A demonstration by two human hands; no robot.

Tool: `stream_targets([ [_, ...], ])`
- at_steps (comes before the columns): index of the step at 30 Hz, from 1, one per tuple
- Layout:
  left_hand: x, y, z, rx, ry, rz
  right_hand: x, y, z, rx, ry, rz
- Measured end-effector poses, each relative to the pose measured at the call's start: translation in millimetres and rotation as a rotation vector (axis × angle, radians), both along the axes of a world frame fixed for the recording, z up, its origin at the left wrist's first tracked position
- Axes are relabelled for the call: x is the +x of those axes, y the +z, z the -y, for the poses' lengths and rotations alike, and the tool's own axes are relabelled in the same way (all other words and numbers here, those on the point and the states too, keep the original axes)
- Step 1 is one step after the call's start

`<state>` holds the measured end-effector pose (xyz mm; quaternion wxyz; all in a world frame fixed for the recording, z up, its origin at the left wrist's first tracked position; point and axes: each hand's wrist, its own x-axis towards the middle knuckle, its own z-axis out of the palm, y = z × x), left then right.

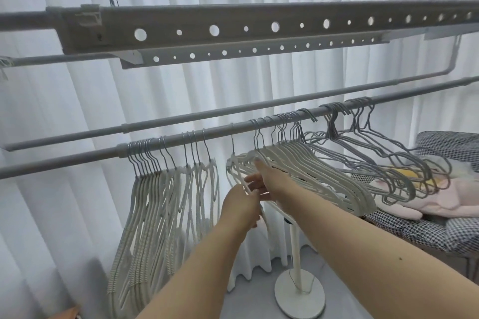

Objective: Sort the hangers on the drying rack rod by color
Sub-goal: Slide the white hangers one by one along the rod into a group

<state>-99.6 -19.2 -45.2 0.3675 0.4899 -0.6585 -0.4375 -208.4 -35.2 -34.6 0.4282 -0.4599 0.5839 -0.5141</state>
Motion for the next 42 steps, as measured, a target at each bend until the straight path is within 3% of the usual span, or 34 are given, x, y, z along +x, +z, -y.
stream_targets([
  [4, 0, 22, 18, -0.016, 0.126, -0.042, -5, -6, 0, -0.003, -0.043, 0.001],
  [9, 9, 33, 24, 0.109, 0.145, -0.225, -11, -11, -1, -0.006, -0.109, -0.061],
  [16, 33, 51, -21, 0.163, 0.050, -0.436, -12, -8, -4, -0.040, -0.195, -0.164],
  [23, 61, 86, -69, 0.214, -0.221, -0.480, 5, 3, -7, -0.132, -0.119, -0.211],
  [27, 67, 85, -61, 0.245, -0.279, -0.509, 5, 8, -7, -0.126, -0.243, -0.094],
  [29, 64, 76, -49, 0.173, -0.167, -0.522, 0, 8, -6, -0.102, -0.372, -0.118],
  [34, 60, 40, -11, -0.128, 0.147, -0.158, -20, -2, -11, -0.014, -0.657, -0.080],
  [36, 54, 25, 1, -0.246, 0.195, 0.054, -27, -1, -14, 0.021, -0.701, -0.052],
  [40, 39, 9, 7, -0.386, 0.231, 0.633, -40, 8, -29, 0.090, -0.781, -0.208],
  [42, 35, 8, 5, -0.387, 0.245, 0.744, -41, 8, -36, 0.084, -0.815, -0.240],
])
